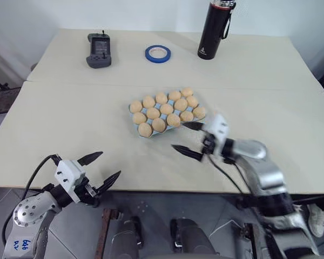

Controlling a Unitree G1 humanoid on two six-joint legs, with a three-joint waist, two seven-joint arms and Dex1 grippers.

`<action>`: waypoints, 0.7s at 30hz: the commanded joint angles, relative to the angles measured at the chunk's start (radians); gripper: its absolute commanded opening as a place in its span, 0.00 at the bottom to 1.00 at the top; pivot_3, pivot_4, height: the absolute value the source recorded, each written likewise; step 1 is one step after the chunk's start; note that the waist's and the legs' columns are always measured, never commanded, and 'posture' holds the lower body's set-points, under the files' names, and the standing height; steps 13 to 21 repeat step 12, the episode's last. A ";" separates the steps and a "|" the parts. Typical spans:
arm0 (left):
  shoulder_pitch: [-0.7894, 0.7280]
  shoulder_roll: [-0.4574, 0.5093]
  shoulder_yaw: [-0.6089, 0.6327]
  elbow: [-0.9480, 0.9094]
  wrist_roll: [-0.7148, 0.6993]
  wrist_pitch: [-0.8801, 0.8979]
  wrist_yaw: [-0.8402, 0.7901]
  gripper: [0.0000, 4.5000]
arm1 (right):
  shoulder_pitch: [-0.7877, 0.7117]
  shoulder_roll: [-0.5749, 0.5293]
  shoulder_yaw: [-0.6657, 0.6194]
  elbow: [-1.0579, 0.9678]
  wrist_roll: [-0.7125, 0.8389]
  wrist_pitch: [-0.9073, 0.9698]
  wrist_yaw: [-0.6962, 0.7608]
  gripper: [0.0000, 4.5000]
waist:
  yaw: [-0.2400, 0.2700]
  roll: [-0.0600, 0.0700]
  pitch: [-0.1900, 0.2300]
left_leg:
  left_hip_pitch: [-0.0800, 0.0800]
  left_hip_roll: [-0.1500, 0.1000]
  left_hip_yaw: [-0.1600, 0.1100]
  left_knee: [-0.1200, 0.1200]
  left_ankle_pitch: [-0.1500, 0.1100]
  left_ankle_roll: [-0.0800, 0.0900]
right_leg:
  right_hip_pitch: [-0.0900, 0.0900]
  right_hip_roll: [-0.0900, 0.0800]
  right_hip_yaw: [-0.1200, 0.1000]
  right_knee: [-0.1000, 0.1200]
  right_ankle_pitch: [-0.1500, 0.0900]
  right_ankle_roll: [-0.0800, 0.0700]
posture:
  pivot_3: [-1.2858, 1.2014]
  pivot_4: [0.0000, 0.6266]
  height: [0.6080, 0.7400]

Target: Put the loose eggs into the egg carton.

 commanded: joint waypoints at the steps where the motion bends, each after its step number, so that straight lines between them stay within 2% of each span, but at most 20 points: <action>1: -0.011 0.014 0.044 -0.008 -0.022 0.015 0.012 1.00 | 0.073 -0.066 -0.089 0.033 0.034 -0.146 0.085 0.99 | -0.004 0.000 0.000 | 0.001 0.000 0.000 0.001 0.000 0.000 | 0.001 0.000 0.000 0.000 0.000 0.000 | 0.52 0.24 1.00; 6: -0.081 -0.001 0.032 0.027 0.010 0.011 0.055 1.00 | 0.115 -0.074 -0.175 0.064 0.046 -0.207 0.028 0.99 | -0.021 0.000 0.000 | 0.008 0.001 -0.002 0.003 0.000 -0.001 | 0.008 0.001 0.001 0.002 0.000 0.000 | 0.52 0.24 1.00; 12: -0.128 -0.009 -0.008 0.074 0.082 -0.030 0.083 1.00 | 0.147 -0.050 -0.182 0.068 0.030 -0.237 -0.033 0.99 | -0.017 0.000 0.000 | 0.008 0.000 -0.003 0.004 0.000 0.000 | 0.008 0.000 0.001 0.002 0.001 0.001 | 0.52 0.24 1.00; 21: -0.128 -0.009 -0.008 0.074 0.082 -0.030 0.083 1.00 | 0.147 -0.050 -0.182 0.068 0.030 -0.237 -0.033 0.99 | -0.017 0.000 0.000 | 0.008 0.000 -0.003 0.004 0.000 0.000 | 0.008 0.000 0.001 0.002 0.001 0.001 | 0.52 0.24 1.00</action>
